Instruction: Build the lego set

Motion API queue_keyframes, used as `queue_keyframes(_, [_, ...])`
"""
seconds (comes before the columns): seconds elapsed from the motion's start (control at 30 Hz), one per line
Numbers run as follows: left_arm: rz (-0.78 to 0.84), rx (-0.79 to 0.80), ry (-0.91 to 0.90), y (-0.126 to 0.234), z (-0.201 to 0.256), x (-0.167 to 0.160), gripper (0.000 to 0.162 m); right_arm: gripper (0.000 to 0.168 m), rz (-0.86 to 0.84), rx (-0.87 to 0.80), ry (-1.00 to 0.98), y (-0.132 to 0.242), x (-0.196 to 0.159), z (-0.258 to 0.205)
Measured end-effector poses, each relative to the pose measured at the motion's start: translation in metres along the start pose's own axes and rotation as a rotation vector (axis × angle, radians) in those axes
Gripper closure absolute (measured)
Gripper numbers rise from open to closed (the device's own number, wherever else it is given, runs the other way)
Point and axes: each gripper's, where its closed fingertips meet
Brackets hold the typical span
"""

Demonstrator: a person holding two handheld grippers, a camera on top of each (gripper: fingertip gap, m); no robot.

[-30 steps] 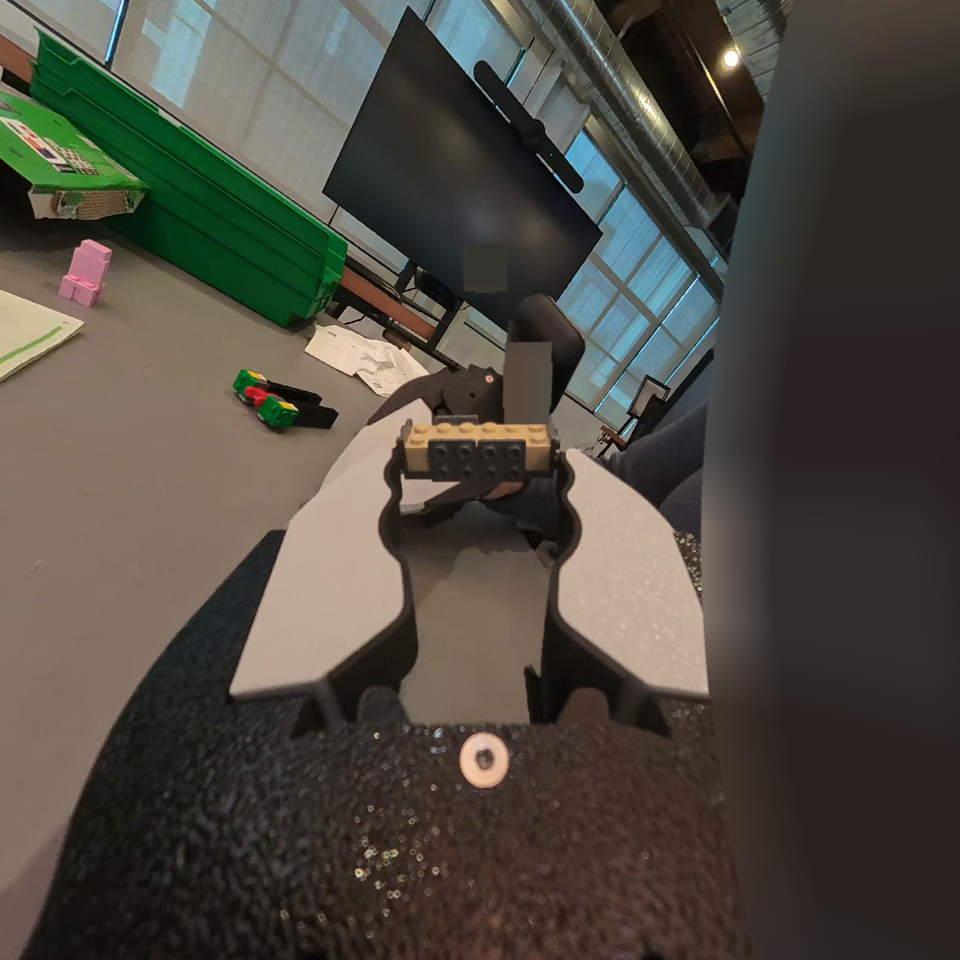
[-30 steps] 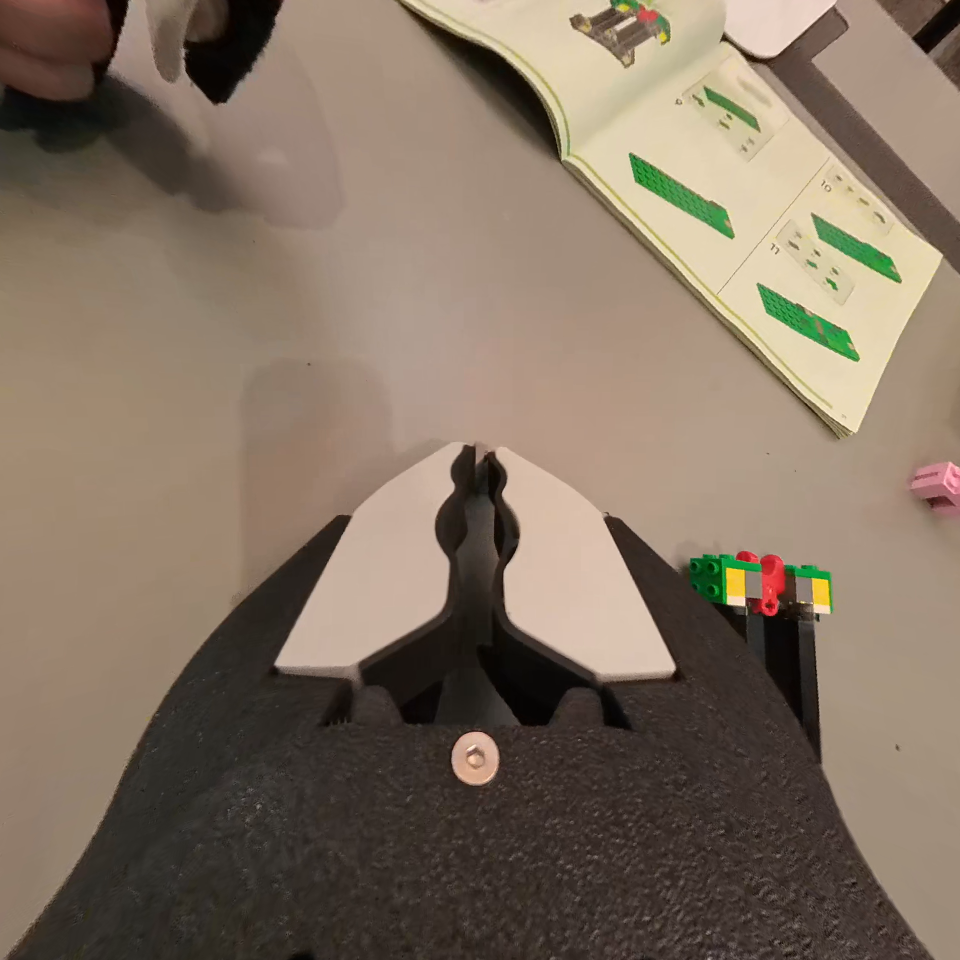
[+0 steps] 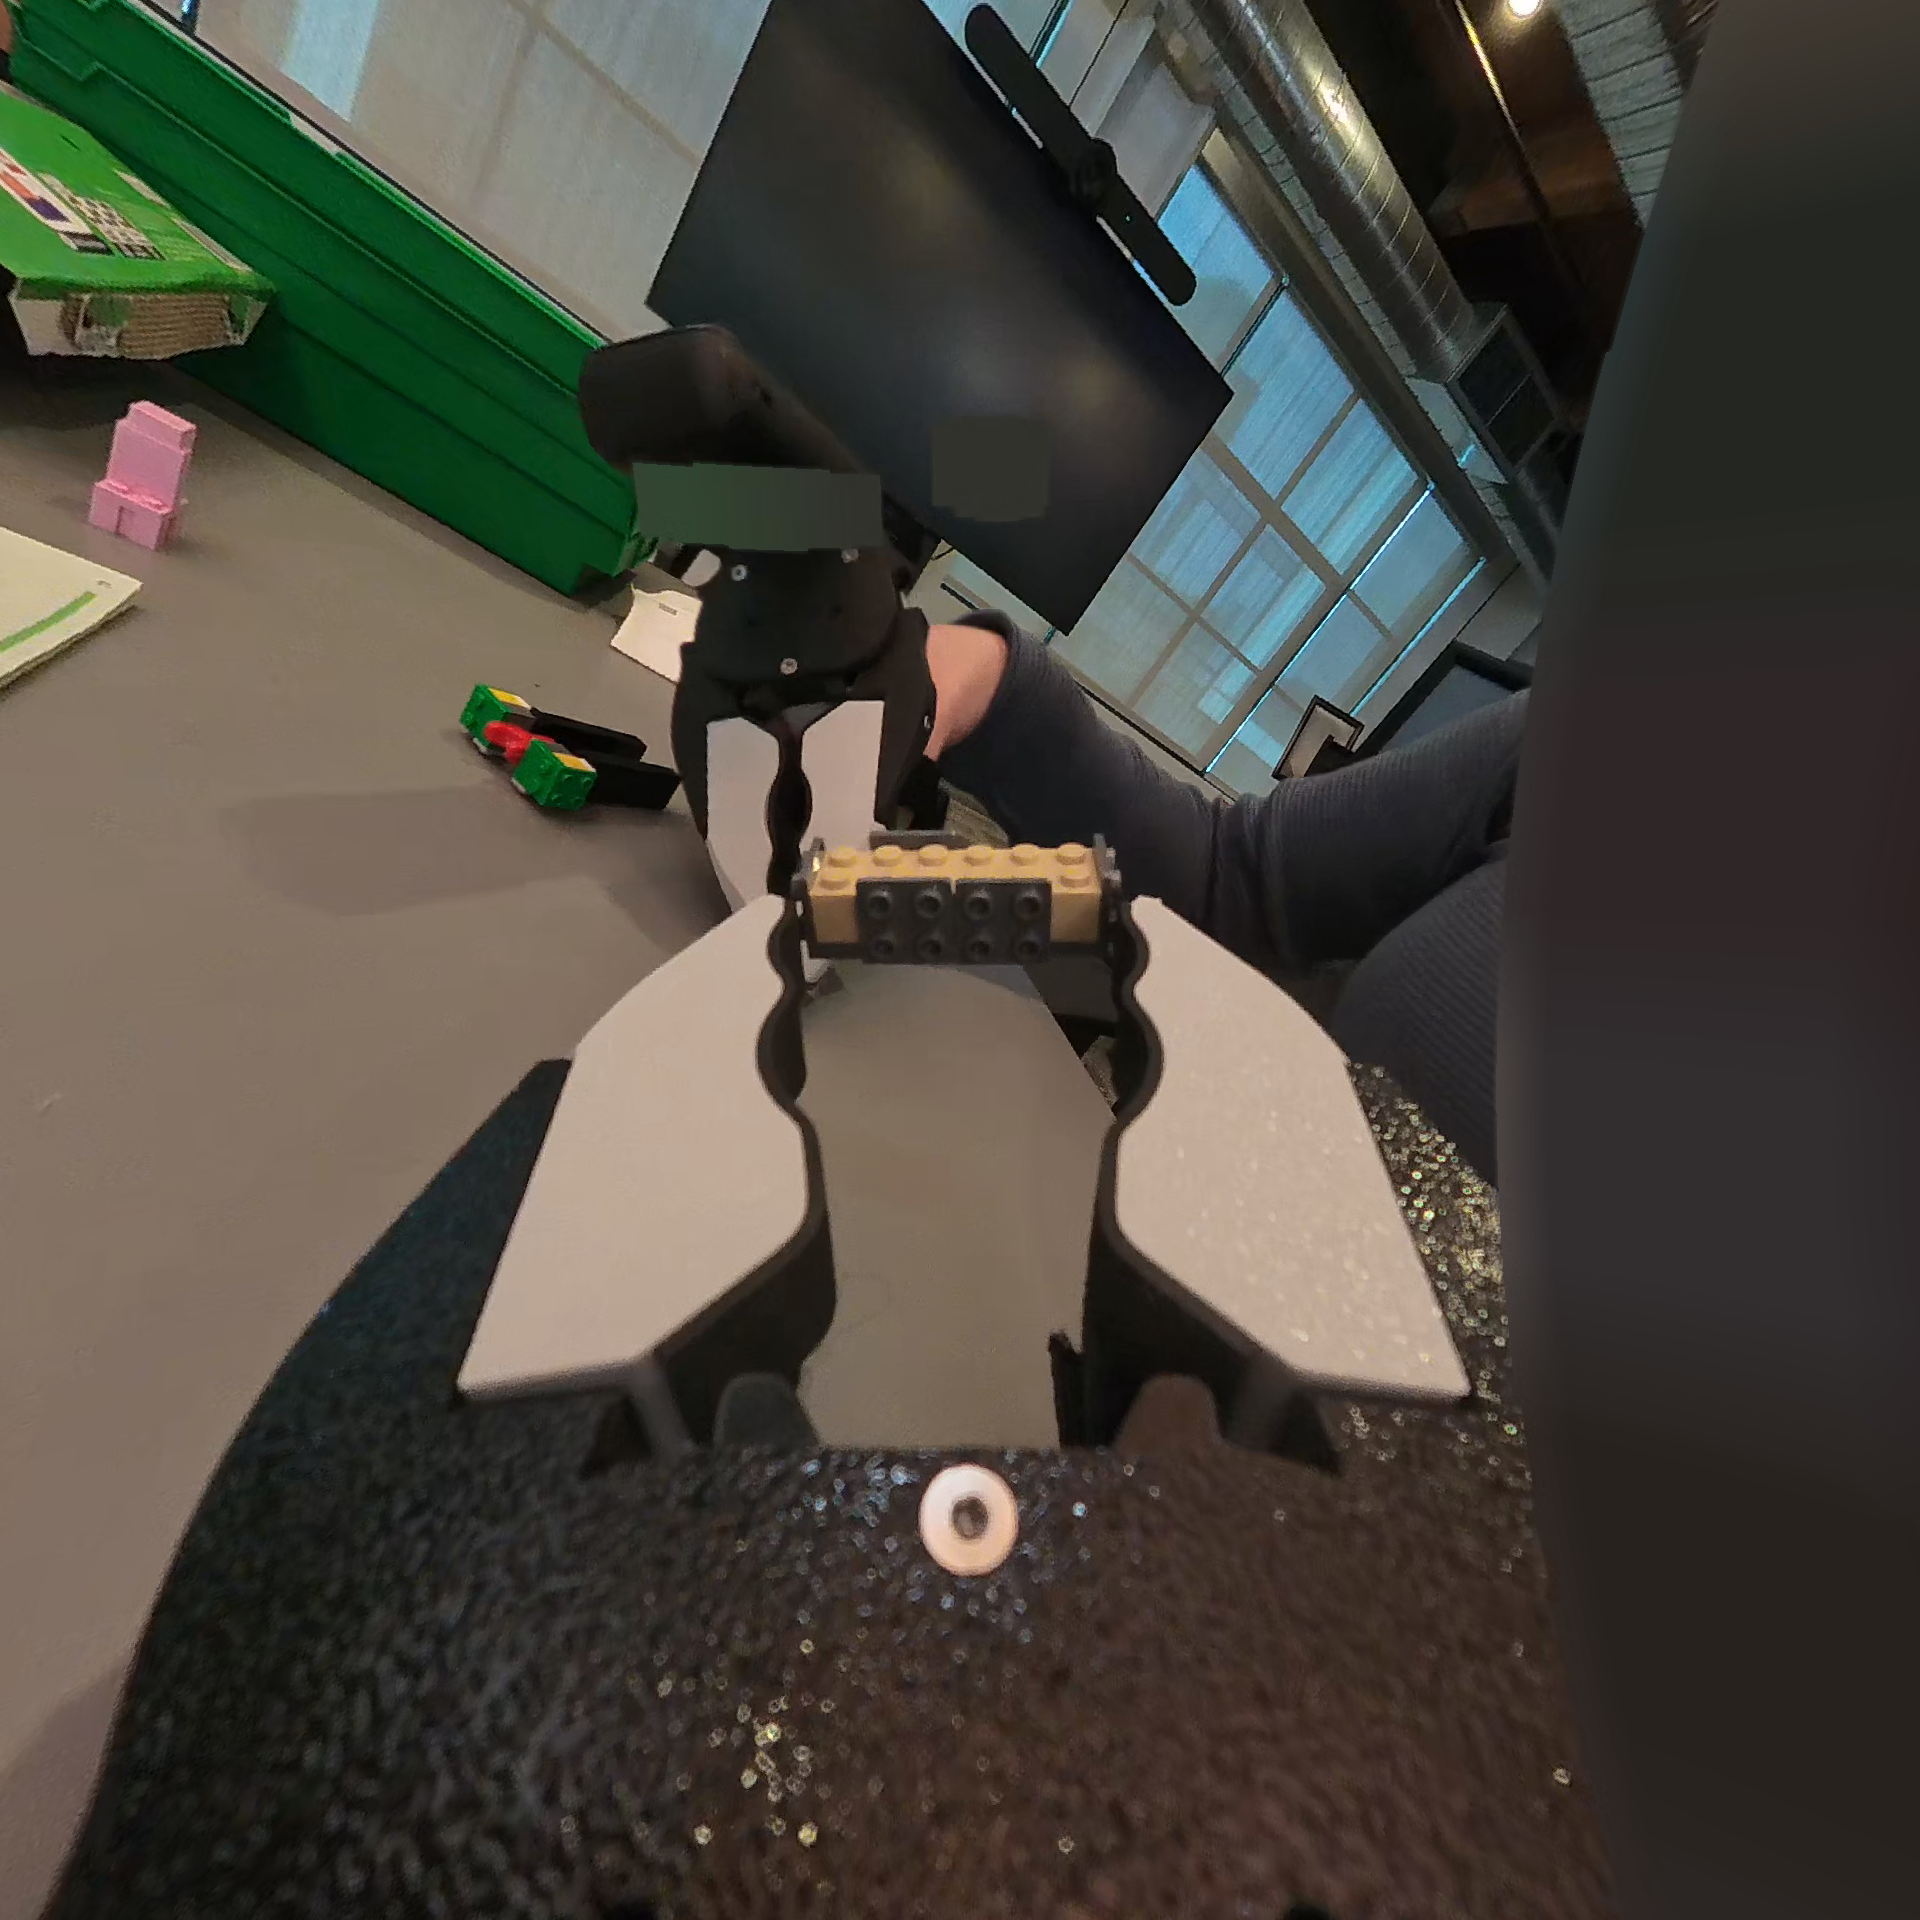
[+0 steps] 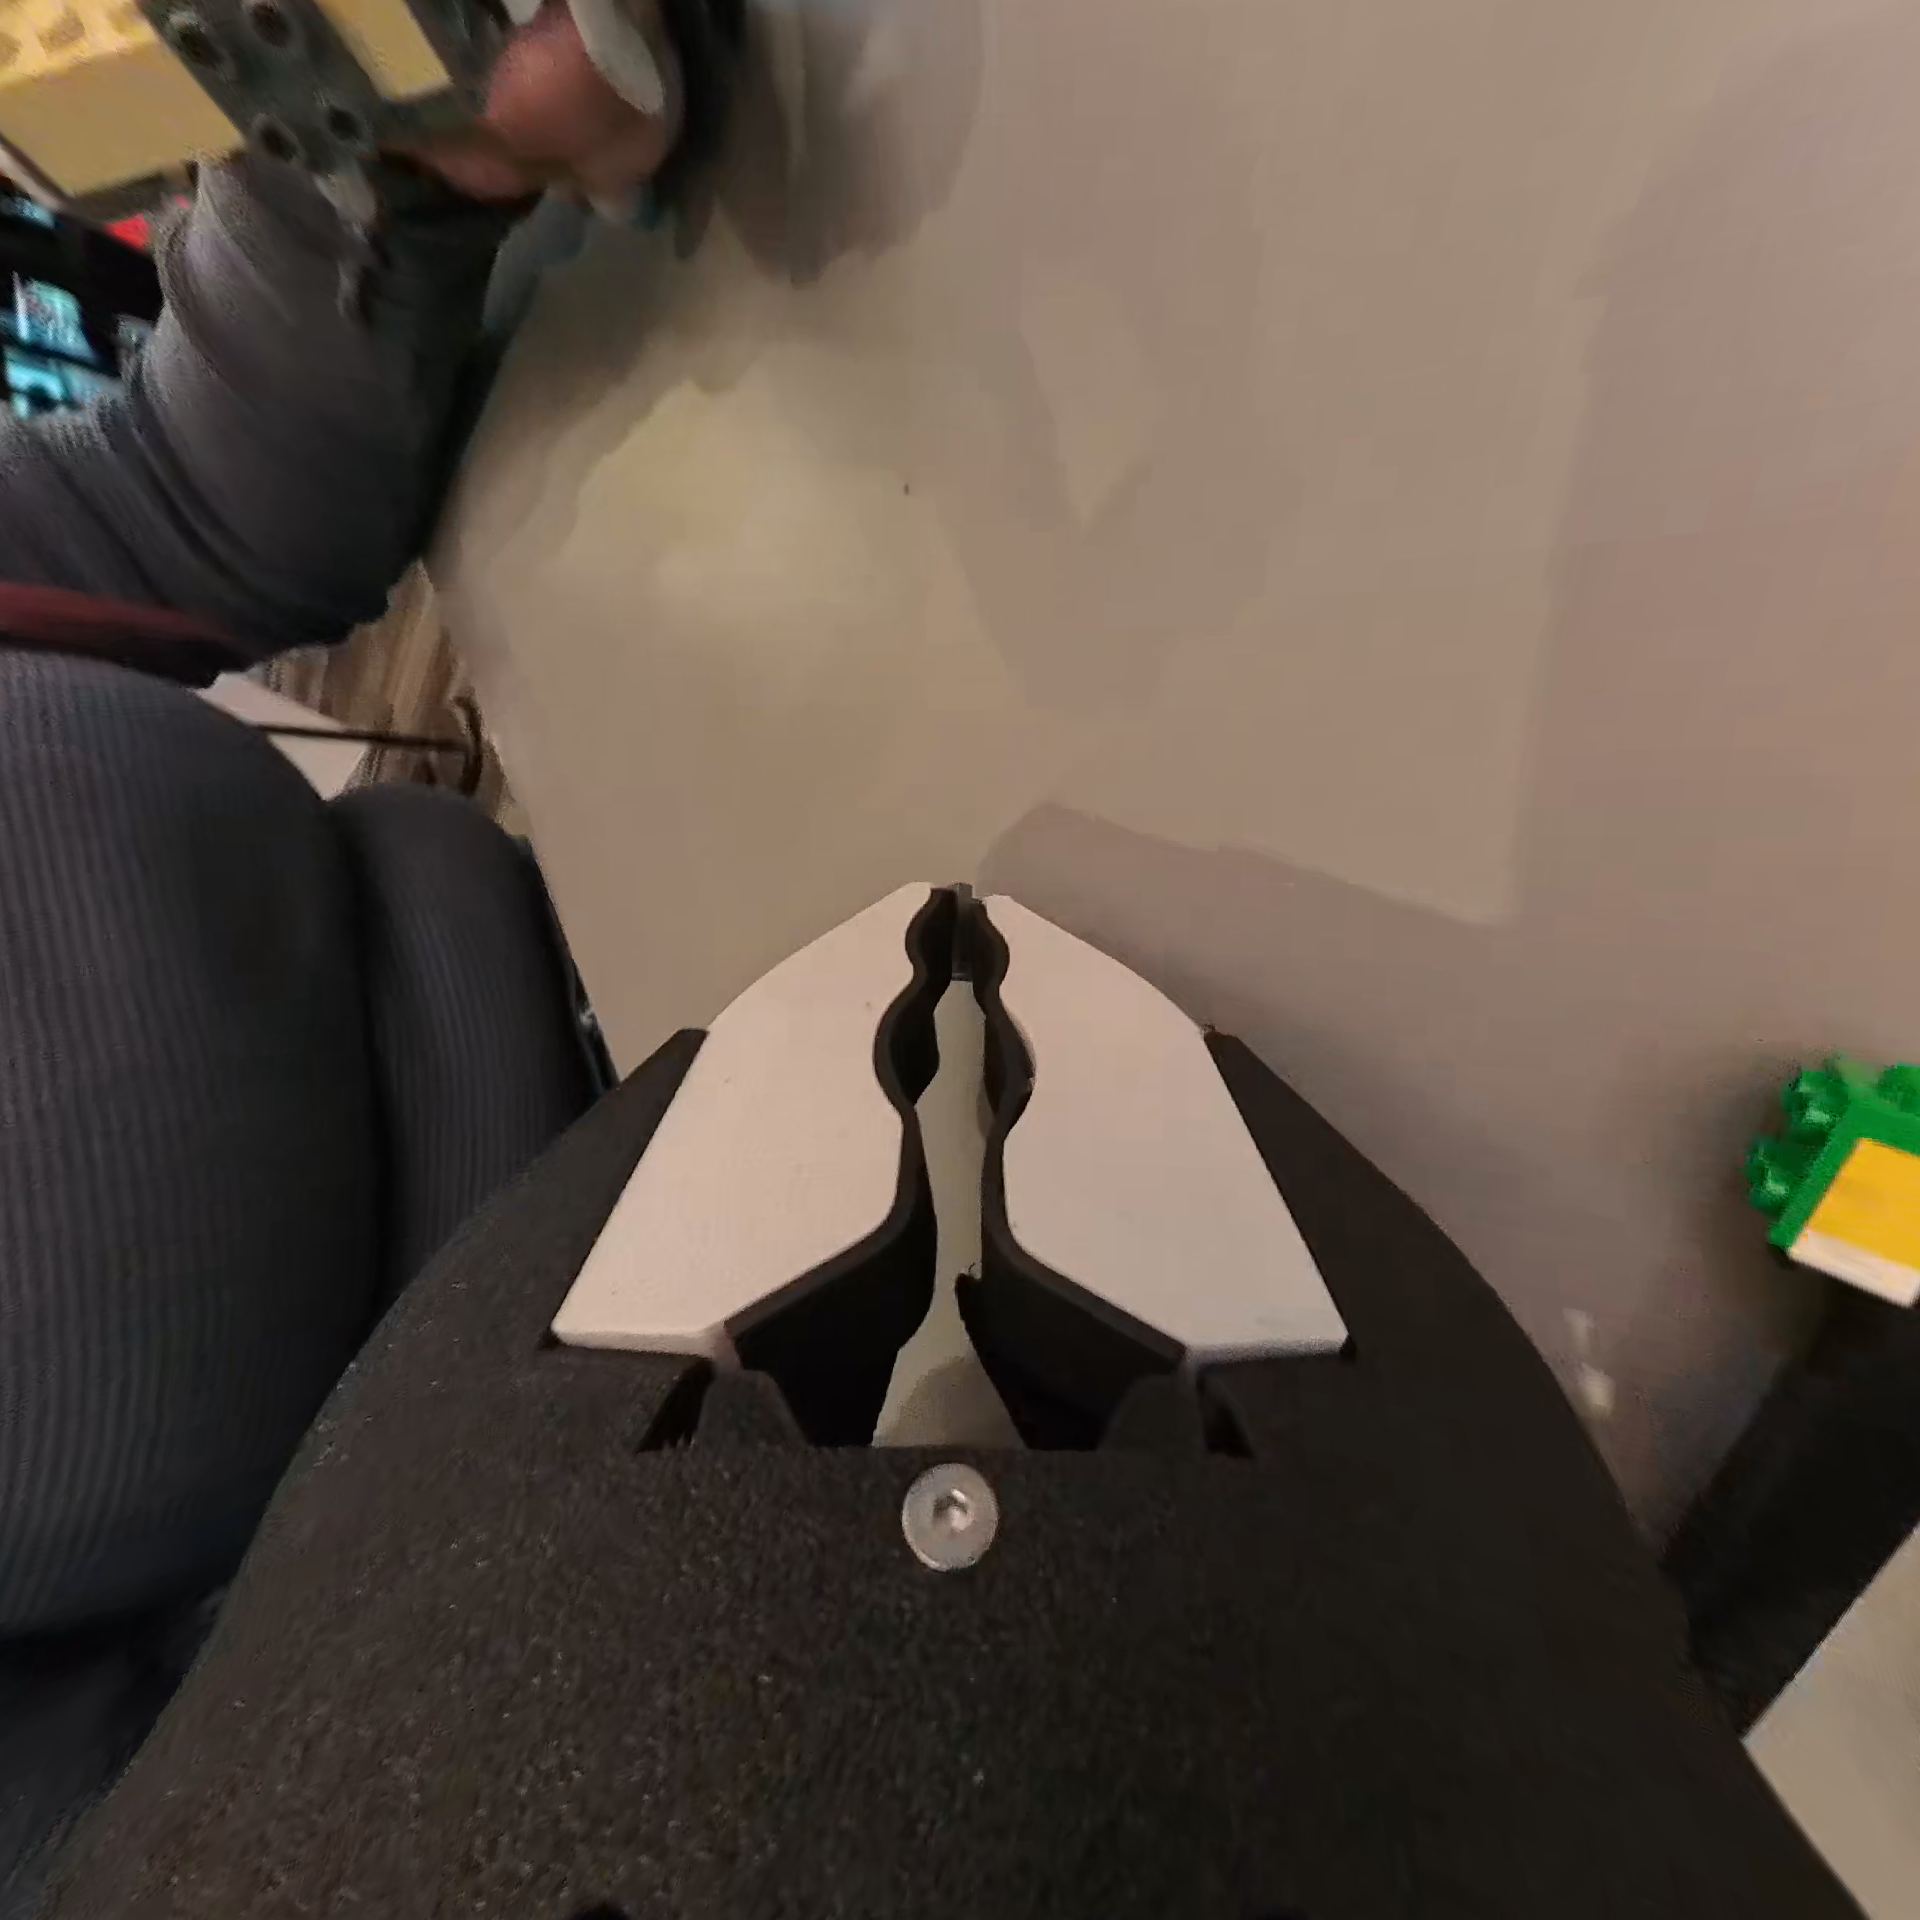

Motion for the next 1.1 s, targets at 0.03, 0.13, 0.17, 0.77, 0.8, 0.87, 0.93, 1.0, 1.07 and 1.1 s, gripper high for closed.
queue_keyframes(0.03, [0.001,-0.001,0.001,0.000,0.000,0.000,0.105,0.165,-0.034,0.021,0.004,0.000,-0.002,-0.001])
queue_keyframes(0.13, [0.004,-0.005,0.003,0.000,0.001,0.001,0.105,0.165,-0.119,0.075,-0.004,0.001,-0.005,-0.001])
queue_keyframes(0.17, [0.004,-0.006,0.003,0.000,0.001,0.000,0.105,0.165,-0.141,0.088,-0.010,0.001,-0.004,0.000])
queue_keyframes(0.77, [0.013,-0.011,0.012,0.001,0.000,0.001,0.106,0.167,0.018,0.009,0.233,0.005,0.018,-0.005])
queue_keyframes(0.8, [0.013,-0.010,0.011,0.001,0.000,0.001,0.106,0.167,0.051,-0.010,0.315,0.005,0.019,-0.008])
queue_keyframes(0.87, [0.015,-0.008,0.010,0.001,0.000,0.001,0.106,0.167,0.119,-0.062,0.467,0.004,0.020,-0.015])
queue_keyframes(0.93, [0.018,-0.010,0.010,0.002,0.000,0.002,0.106,0.167,0.153,-0.123,0.587,0.002,0.019,-0.018])
queue_keyframes(1.0, [0.020,-0.012,0.012,0.002,0.000,0.002,0.105,0.168,0.182,-0.199,0.707,-0.002,0.018,-0.016])
queue_keyframes(1.07, [0.019,-0.013,0.012,0.002,0.000,0.002,0.105,0.168,0.207,-0.254,0.806,-0.006,0.016,-0.016])
queue_keyframes(1.1, [0.017,-0.012,0.012,0.001,0.000,0.002,0.105,0.168,0.218,-0.275,0.842,-0.007,0.015,-0.015])
Point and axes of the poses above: each gripper's, where its closed fingertips meet, y back along the fingers, x out of its top, z = x × y across the jaws, and after that the axes turned 11 degrees about -x, right-handed
